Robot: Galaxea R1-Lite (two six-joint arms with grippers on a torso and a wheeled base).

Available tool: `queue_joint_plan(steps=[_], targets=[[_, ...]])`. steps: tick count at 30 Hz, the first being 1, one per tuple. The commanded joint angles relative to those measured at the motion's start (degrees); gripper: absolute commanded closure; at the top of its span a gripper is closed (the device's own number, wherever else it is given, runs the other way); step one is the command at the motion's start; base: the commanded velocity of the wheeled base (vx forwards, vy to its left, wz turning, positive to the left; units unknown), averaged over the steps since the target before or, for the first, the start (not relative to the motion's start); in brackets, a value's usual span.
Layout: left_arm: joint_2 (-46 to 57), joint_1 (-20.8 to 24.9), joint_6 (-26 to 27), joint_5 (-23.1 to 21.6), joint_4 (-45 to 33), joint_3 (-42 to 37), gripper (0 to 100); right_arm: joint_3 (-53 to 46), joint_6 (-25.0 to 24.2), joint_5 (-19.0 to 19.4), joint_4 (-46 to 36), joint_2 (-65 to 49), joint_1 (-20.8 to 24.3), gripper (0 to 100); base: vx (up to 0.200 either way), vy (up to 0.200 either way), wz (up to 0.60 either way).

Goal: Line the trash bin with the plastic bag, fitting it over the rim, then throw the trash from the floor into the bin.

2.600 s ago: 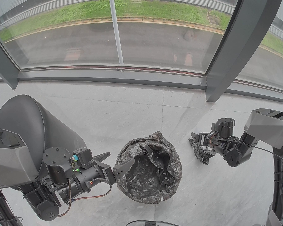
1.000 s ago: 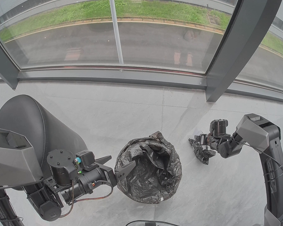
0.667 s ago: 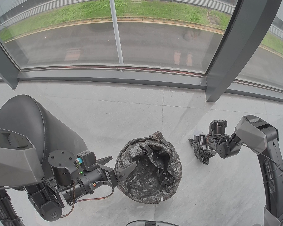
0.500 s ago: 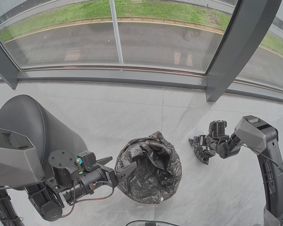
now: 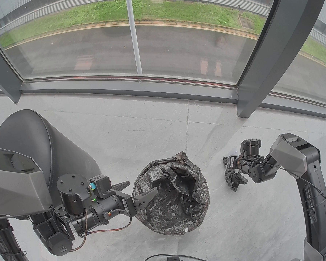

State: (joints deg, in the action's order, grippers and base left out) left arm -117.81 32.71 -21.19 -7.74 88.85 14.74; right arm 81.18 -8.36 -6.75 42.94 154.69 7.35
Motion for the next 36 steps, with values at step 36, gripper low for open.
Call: queue_joint_plan(steps=[36], targets=[[0.04,-0.19,-0.08,0.09,0.01,0.12,0,-36.53,-8.34,-0.19,6.2,-48.95,30.18,100,0.0,0.0,0.0]])
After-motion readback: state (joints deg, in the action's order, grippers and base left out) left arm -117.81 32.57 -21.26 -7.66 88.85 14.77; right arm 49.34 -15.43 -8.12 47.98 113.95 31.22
